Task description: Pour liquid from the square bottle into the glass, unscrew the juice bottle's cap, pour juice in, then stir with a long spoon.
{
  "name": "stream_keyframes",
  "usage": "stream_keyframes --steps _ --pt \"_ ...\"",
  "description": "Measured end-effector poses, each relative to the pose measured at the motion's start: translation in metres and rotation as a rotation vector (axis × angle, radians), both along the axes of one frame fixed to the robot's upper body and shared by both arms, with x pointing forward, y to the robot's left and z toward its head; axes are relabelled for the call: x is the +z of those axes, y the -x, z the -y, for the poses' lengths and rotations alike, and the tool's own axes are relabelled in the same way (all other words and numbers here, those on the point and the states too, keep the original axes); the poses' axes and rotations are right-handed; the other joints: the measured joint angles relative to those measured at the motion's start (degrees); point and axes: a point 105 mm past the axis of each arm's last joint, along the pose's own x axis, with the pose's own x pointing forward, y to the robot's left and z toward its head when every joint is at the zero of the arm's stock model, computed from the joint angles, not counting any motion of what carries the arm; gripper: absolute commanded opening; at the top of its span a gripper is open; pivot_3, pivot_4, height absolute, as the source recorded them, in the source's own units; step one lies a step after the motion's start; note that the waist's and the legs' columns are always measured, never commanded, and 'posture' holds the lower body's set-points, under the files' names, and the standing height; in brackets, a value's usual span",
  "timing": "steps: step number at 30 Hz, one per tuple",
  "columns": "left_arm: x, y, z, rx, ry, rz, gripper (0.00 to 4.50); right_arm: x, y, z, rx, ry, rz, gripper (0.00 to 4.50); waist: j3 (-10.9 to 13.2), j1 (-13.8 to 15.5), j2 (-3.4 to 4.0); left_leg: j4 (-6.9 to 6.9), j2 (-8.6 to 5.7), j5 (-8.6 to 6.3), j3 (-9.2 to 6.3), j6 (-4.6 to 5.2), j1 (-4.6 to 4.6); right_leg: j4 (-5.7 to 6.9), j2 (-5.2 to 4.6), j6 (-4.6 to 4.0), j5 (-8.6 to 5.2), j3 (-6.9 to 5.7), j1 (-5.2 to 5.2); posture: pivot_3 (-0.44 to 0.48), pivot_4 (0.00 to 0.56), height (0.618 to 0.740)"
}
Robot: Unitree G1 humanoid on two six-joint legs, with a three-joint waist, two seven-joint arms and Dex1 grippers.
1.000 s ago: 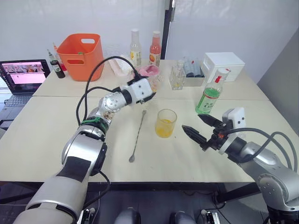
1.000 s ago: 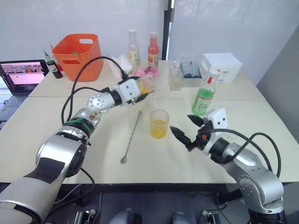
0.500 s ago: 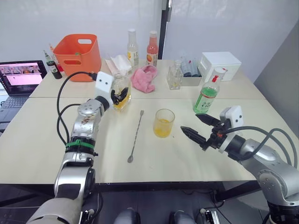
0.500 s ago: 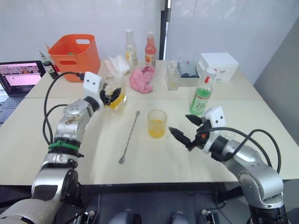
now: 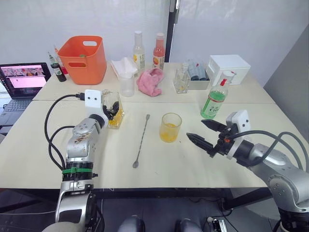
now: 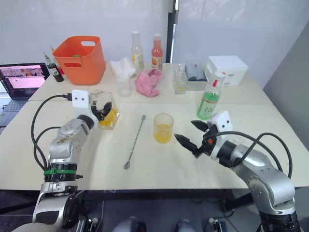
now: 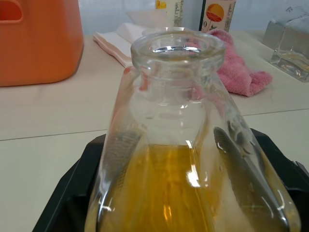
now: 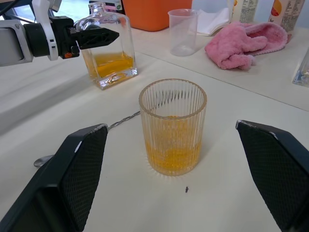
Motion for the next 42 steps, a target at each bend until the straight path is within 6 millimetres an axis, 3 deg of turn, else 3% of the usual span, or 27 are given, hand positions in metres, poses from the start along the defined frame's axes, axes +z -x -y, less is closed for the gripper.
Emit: stream_keyframes --steps 8,12,14,16,29,37,42 --pt "-0.004 0.0 0.0 0.004 -0.016 0.003 2.84 -0.001 0.001 -0.001 0.0 -0.001 -0.011 4.5 0.0 -0.1 0.0 -0.05 0.01 0.01 0.04 -0.02 0.25 0.02 0.0 -0.02 0.01 0.07 0.17 0.0 0.15 0.74" --pt "-0.008 -0.001 0.0 0.008 -0.014 -0.001 2.84 0.0 0.001 -0.001 -0.005 -0.001 -0.007 4.5 0.0 -0.1 0.0 -0.26 0.01 0.01 0.07 -0.01 0.8 -0.12 0.0 -0.02 0.01 0.1 0.67 0.0 0.15 0.74" --pt "-0.009 -0.002 0.0 0.011 -0.01 -0.006 3.9 0.0 0.001 -0.001 -0.006 0.0 -0.006 4.5 0.0 -0.1 0.0 -0.33 0.04 -0.03 0.07 0.03 1.04 -0.19 0.0 -0.01 0.0 0.1 0.91 0.0 0.15 0.74" --pt "-0.012 -0.003 0.001 0.016 -0.009 -0.017 4.49 0.0 0.001 -0.001 -0.006 -0.001 -0.006 4.5 0.0 0.0 0.0 -0.33 0.04 -0.04 0.07 0.05 1.03 -0.18 0.0 -0.02 0.01 0.1 0.9 0.0 0.15 0.74" --pt "-0.002 -0.002 0.003 0.014 -0.019 0.025 4.49 0.0 0.001 -0.001 -0.006 -0.001 -0.007 4.5 0.0 0.0 0.0 -0.33 0.05 -0.04 0.07 0.05 1.0 -0.19 -0.01 -0.02 0.01 0.11 0.88 0.0 0.15 0.74" --pt "0.021 0.027 0.005 -0.076 -0.008 0.077 4.49 0.001 0.003 0.011 -0.036 0.005 -0.002 4.5 0.0 0.0 0.0 -0.36 0.08 -0.04 0.08 0.04 1.02 -0.19 -0.01 -0.02 0.01 0.16 0.88 0.0 0.15 0.74" --pt "0.019 0.052 -0.004 -0.125 -0.009 0.037 4.49 0.0 0.004 0.027 -0.072 0.007 -0.011 4.5 0.0 -0.1 0.0 -0.4 0.09 -0.05 0.08 0.04 1.03 -0.2 -0.01 -0.02 0.0 0.2 0.87 0.0 0.15 0.74"
